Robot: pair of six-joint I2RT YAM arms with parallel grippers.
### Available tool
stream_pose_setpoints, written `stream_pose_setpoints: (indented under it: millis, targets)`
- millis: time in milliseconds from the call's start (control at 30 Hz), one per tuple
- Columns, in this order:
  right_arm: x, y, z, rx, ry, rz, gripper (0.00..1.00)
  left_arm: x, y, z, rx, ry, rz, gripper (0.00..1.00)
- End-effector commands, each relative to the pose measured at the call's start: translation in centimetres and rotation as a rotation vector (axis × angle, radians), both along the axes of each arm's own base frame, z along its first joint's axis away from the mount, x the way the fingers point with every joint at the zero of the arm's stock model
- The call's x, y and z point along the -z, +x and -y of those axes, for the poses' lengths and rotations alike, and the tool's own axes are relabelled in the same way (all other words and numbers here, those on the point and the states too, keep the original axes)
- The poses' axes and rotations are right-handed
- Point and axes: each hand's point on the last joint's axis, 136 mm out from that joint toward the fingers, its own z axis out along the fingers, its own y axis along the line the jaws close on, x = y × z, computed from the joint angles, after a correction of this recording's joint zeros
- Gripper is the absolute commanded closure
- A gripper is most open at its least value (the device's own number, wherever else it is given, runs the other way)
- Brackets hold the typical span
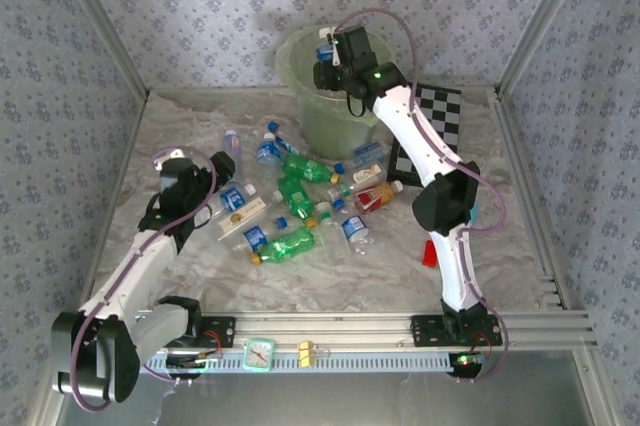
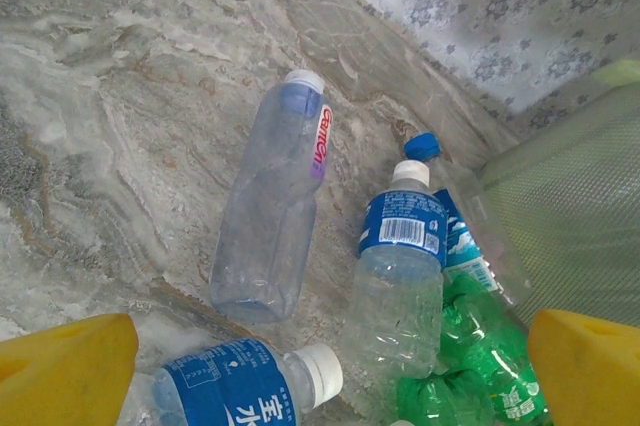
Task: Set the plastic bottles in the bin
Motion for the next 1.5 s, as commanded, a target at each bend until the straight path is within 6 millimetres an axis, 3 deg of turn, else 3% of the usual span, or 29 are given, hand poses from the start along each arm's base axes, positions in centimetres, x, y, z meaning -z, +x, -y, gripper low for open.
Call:
stream_pose_setpoints:
  millis: [0, 200, 333, 433, 633, 833, 933, 1033, 1233, 1467]
  targets:
    - [0.8, 0.0, 0.4, -0.009, -0.037, -0.026, 0.46, -0.2, 0.3, 0.6, 0.048, 0.03, -0.035, 0.0]
    - [0.6, 0.7, 0.3, -0.005, -0.043, 0.001, 0.3, 0.0, 0.4, 1.4, 0.094, 0.026, -0.053, 0.0]
    - [-0.9, 0.8, 0.2, -0.013, -0.033, 0.04, 0.18, -0.3, 0.3, 1.5, 0.104, 0.034, -0.056, 0.0]
    - [-2.7, 0.6, 0.1, -0.023, -0.016, 0.079, 0.0, -0.5, 0.2, 1.5, 0.107, 0.04, -0.057, 0.0]
    - [-7.1, -0.8, 1.0, -0.013, 0.019, 0.15, 0.0, -0.2, 0.2, 1.2, 0.093, 0.051, -0.079, 0.0]
    - [-11.0, -3.0, 3.4, 0.064, 0.04, 0.207, 0.0, 0.9, 0.3, -1.1, -0.055, 0.087, -0.174, 0.0]
    - [-11.9, -4.5, 4.4, 0.079, 0.057, 0.222, 0.0, 1.1, 0.6, -3.0, -0.164, 0.126, -0.214, 0.0]
    - [-12.6, -6.4, 5.2, 0.067, 0.056, 0.252, 0.0, 1.1, 1.5, -3.5, -0.166, 0.193, -0.235, 0.0]
    - [-10.9, -10.9, 7.9, 0.071, 0.044, 0.239, 0.0, 2.2, 4.5, -2.2, -0.068, 0.244, -0.28, 0.0]
    - [-5.8, -16.3, 11.7, 0.143, 0.06, 0.168, 0.0, 5.3, 7.0, 0.2, 0.082, 0.242, -0.38, 0.0]
